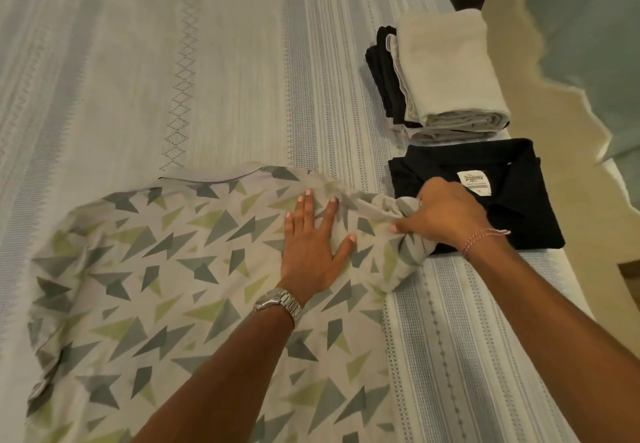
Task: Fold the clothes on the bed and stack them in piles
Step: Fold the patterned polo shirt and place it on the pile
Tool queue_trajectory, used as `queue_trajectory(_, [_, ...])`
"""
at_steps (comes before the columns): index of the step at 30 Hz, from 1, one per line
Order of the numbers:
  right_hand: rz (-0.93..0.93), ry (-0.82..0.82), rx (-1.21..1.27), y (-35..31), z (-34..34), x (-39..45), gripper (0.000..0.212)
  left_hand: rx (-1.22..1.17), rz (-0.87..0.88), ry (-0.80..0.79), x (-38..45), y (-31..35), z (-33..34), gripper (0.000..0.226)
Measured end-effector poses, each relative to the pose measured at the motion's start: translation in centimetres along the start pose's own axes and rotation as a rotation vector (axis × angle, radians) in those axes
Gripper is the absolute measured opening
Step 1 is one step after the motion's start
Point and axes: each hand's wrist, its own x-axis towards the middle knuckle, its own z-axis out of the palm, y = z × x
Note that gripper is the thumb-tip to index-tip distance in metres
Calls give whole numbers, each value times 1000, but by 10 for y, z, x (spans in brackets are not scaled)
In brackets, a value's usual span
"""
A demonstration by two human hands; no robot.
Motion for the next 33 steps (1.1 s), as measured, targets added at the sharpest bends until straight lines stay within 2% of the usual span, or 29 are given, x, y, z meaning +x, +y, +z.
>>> queue_trajectory(2, [-36, -21, 105, 14, -3, -3, 47, 72, -63, -27, 4, 16, -1, 80])
queue_trajectory(6, [-140, -214, 898, 38, -4, -16, 23, 119, -127, -83, 18, 36, -8, 80])
queue_trajectory(7, [-131, -214, 1051, 43, 1, -18, 22, 104, -135, -90, 20, 39, -8, 80])
queue_trajectory(8, [-112, -148, 1106, 47, 9, -17, 20, 90, -141, -90, 22, 40, -8, 80])
queue_trajectory(9, [-82, -16, 1052, 51, 18, -15, 18, 76, -149, -87, 23, 41, -8, 82])
queue_trajectory(11, [8, 289, 787, 57, 34, -9, 23, 68, -163, -80, 25, 43, -7, 87])
queue_trajectory(13, [72, 449, 531, 60, 44, -7, 33, 92, -178, -82, 26, 45, -5, 91])
queue_trajectory(15, [83, 488, 404, 60, 47, -10, 36, 120, -194, -87, 28, 47, -2, 92])
queue_trajectory(18, [78, 512, 346, 62, 52, -18, 37, 177, -201, -78, 28, 50, -1, 89])
queue_trajectory(21, [84, 452, 306, 65, 59, -19, 40, 227, -79, 33, 23, 53, -2, 81])
queue_trajectory(24, [-95, 550, 453, 69, 65, -20, 32, 117, 124, 114, 12, 59, 7, 64])
queue_trajectory(26, [-246, 602, 657, 65, 67, -23, 25, 8, 172, 92, 11, 58, 15, 62])
queue_trajectory(28, [-322, 618, 761, 58, 69, -24, 19, -13, 164, 73, 13, 52, 22, 68])
queue_trajectory(31, [-273, 651, 764, 53, 73, -21, 18, 21, 156, 46, 16, 52, 24, 74])
queue_trajectory(33, [-219, 699, 580, 55, 75, -15, 22, 45, 140, 45, 17, 53, 23, 76])
